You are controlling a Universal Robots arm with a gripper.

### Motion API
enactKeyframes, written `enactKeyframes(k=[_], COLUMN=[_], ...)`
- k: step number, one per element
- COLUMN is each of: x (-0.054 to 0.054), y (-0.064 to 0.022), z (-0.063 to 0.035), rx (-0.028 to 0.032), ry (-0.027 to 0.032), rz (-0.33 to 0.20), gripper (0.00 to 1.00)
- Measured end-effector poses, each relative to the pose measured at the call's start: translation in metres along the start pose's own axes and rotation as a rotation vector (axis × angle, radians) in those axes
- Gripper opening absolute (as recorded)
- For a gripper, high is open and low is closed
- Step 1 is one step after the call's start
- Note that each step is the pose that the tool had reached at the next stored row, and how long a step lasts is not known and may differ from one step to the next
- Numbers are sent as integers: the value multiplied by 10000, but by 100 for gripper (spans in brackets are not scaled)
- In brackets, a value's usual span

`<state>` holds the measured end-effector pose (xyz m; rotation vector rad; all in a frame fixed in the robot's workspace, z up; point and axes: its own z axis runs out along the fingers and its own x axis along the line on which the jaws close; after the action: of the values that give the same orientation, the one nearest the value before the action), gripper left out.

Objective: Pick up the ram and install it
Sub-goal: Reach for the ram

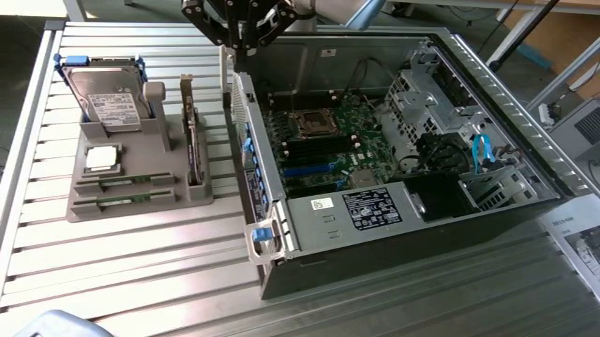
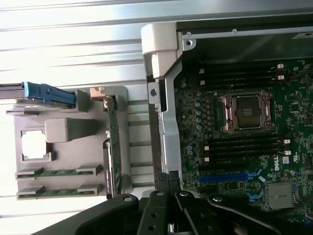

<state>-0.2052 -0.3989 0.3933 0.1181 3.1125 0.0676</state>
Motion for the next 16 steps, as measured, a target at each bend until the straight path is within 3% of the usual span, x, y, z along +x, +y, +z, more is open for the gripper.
enactKeyframes(k=[16], x=[364], y=[-28], z=[-10], rx=[0], ry=[-1], rz=[0], gripper=[10])
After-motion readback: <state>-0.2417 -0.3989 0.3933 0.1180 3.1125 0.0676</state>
